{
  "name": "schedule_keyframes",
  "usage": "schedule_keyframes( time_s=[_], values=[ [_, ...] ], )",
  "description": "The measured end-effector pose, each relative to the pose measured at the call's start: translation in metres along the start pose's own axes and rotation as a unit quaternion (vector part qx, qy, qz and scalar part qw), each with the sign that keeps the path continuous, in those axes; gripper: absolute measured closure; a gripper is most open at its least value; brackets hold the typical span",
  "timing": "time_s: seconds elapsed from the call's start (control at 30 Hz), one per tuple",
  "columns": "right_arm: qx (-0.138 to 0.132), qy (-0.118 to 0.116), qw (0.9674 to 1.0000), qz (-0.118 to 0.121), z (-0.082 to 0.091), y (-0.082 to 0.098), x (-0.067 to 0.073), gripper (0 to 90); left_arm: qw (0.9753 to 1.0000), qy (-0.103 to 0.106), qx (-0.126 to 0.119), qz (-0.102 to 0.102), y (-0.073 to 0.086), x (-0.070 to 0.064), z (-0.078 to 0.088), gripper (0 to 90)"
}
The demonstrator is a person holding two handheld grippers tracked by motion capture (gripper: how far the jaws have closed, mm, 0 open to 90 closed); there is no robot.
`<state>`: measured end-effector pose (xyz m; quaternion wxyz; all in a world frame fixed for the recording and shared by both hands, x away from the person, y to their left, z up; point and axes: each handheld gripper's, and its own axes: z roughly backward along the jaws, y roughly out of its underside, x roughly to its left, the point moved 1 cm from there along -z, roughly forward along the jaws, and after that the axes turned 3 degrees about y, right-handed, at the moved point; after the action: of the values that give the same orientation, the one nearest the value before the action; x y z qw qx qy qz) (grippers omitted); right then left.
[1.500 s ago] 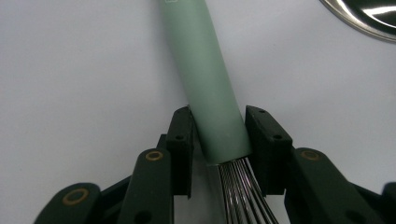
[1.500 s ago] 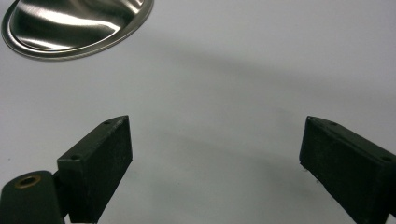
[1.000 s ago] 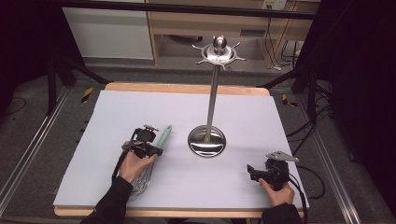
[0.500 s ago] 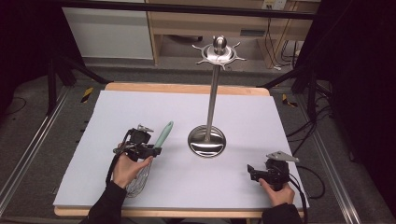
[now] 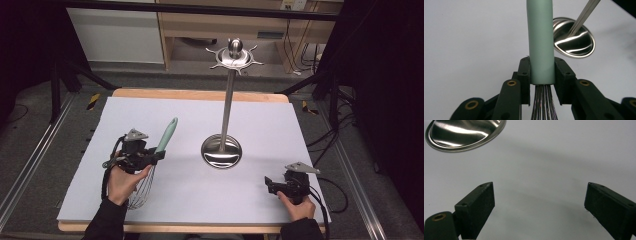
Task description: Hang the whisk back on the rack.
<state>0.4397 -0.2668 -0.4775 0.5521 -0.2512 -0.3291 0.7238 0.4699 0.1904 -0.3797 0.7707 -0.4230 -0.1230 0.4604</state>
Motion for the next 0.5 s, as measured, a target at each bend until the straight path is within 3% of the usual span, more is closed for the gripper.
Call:
schedule_keyframes(
  time_s=[0.5],
  values=[
    [-0.001,0.000,1.0000,0.001,0.000,0.000,-0.001,9.9,0.9974,0.005,-0.068,-0.024,-0.009,-0.010,0.027,68.7]
  ],
)
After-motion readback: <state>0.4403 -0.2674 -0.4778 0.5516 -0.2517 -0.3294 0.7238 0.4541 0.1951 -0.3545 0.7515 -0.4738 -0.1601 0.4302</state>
